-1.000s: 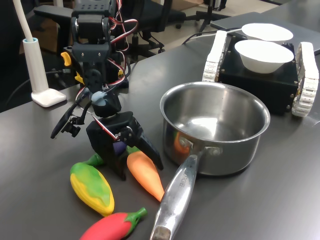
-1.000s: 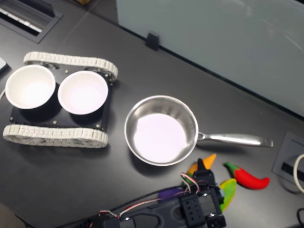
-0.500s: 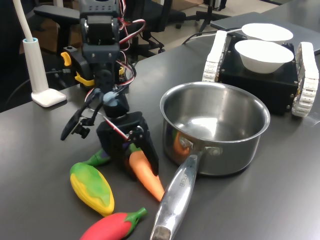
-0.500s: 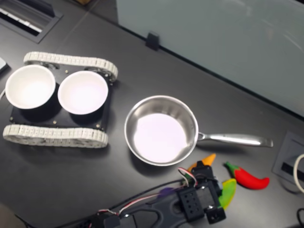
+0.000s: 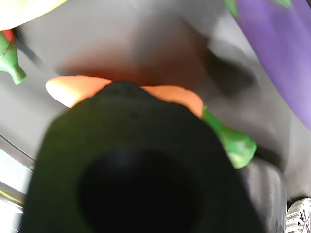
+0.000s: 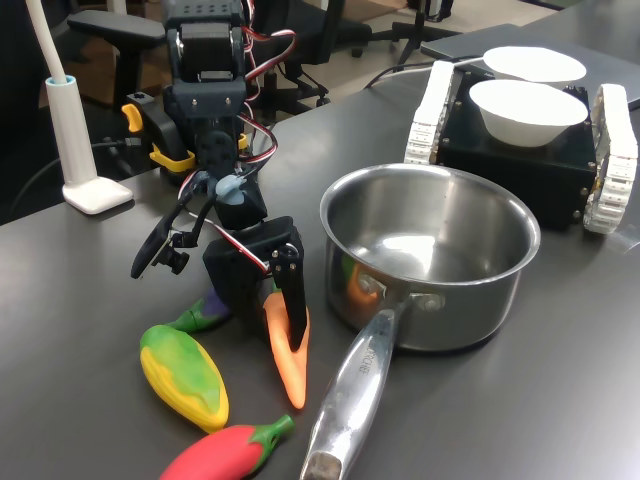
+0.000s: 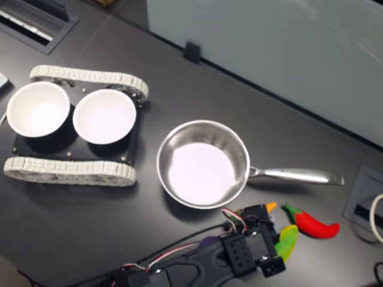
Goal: Pick up the carrot and place them in the pan
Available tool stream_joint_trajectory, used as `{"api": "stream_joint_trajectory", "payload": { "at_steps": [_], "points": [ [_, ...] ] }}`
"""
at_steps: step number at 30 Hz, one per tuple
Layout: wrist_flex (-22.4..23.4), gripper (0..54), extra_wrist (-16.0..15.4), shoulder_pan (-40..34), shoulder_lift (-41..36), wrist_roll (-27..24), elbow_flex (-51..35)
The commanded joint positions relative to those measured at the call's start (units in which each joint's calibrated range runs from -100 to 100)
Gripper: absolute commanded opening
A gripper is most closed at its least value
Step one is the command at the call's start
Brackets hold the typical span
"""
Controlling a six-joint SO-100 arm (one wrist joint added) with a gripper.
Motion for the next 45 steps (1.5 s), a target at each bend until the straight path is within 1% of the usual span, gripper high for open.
{"api": "stream_joint_trajectory", "payload": {
  "at_steps": [1,6,10,15,21,26,31,34,36,40,45],
  "points": [
    [1.18,0.6,1.64,1.18,-0.77,0.78,-0.99],
    [1.27,0.5,1.39,1.75,-1.19,1.56,-0.36],
    [1.35,0.5,-0.46,3.24,-1.95,2.54,0.64],
    [0.84,0.5,-0.71,3.13,-2.71,1.66,1.10],
    [-0.10,0.5,-1.30,3.24,-3.72,-0.54,1.64],
    [0.07,0.5,-3.82,4.96,-6.16,-2.15,1.19],
    [0.42,0.5,-5.92,5.08,-9.96,-3.66,1.19],
    [0.76,0.5,-7.35,5.42,-12.32,-5.23,-0.26],
    [1.10,0.5,-7.60,5.42,-13.17,-6.35,-1.72],
    [2.38,0.5,-9.62,6.45,-14.94,-7.81,-4.08],
    [2.38,0.5,-11.63,7.83,-17.13,-11.14,-6.99]
  ]
}}
